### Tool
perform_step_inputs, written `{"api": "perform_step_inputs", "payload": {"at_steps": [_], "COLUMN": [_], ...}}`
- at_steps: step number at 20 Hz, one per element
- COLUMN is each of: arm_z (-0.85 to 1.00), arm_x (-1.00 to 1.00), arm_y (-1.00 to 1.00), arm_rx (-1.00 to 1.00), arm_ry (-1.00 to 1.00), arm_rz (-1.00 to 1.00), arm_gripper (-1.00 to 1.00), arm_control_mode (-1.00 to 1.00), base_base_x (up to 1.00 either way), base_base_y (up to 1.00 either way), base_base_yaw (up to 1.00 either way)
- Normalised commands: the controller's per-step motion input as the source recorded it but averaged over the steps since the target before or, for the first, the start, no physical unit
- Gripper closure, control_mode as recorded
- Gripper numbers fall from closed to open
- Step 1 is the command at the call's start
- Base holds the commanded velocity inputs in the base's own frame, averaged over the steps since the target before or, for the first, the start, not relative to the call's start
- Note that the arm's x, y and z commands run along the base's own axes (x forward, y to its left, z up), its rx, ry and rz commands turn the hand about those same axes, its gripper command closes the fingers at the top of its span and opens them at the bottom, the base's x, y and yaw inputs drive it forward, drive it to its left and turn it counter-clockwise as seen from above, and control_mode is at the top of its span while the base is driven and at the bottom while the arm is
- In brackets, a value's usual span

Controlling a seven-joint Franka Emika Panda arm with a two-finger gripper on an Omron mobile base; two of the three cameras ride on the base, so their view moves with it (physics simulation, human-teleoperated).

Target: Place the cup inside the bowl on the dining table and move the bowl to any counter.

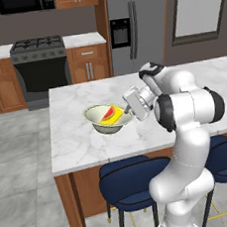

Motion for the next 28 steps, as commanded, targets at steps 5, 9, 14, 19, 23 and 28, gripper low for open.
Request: {"api": "perform_step_inputs", "payload": {"at_steps": [5, 9, 14, 19, 23, 28], "arm_z": [0.26, 0.18, 0.15, 0.09, 0.06, 0.07], "arm_x": [-0.34, -0.34, -0.40, -0.51, -0.58, -0.54], "arm_y": [0.00, 0.00, 0.00, 0.00, -0.01, -0.02], "arm_rx": [0.00, 0.00, -0.02, 0.00, 0.00, -0.01], "arm_ry": [-0.02, -0.04, -0.06, -0.06, -0.08, -0.06], "arm_rz": [0.00, 0.00, 0.00, 0.00, 0.00, 0.00], "arm_gripper": [1.00, 1.00, 1.00, 1.00, 1.00, 1.00], "arm_control_mode": [-1.00, -1.00, -1.00, -1.00, -1.00, -1.00], "base_base_x": [0.00, 0.00, 0.00, 0.00, 0.00, 0.00], "base_base_y": [0.00, 0.00, 0.00, 0.00, 0.00, 0.00], "base_base_yaw": [0.00, 0.00, 0.00, 0.00, 0.00, 0.00]}}
